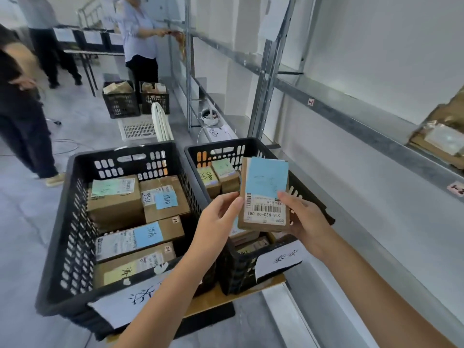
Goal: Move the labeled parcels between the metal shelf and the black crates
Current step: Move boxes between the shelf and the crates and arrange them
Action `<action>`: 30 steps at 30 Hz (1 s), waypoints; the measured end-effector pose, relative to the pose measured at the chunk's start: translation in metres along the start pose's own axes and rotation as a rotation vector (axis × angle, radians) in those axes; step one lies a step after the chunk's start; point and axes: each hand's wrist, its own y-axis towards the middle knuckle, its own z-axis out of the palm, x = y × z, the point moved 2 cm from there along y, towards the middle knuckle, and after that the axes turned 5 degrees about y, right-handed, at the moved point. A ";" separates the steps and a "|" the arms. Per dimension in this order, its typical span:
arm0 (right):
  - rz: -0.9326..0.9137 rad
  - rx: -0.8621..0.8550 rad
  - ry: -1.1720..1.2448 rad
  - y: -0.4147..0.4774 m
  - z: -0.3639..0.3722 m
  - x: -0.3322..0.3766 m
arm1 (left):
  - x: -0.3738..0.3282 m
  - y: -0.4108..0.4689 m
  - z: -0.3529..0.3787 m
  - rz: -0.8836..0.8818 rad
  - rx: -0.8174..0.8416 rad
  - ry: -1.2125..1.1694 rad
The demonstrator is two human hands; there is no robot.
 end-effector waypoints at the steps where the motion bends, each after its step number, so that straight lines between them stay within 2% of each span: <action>1: 0.012 0.006 0.005 0.011 -0.001 0.000 | 0.002 0.009 -0.001 -0.003 -0.012 0.007; 6: 0.067 0.041 -0.037 0.078 -0.013 0.003 | 0.015 0.058 -0.003 -0.024 -0.087 0.088; 11: 0.073 0.010 -0.074 0.159 -0.029 0.011 | 0.024 0.114 -0.012 -0.088 -0.234 0.154; 17: 0.120 -0.043 -0.128 0.258 -0.054 0.008 | 0.033 0.181 -0.007 -0.115 -0.289 0.187; 25: 0.232 -0.142 -0.028 0.344 -0.052 -0.052 | 0.069 0.249 0.024 -0.230 -0.279 0.281; 30: 0.231 -0.165 -0.027 0.389 -0.050 -0.079 | 0.094 0.281 0.032 -0.283 -0.231 0.459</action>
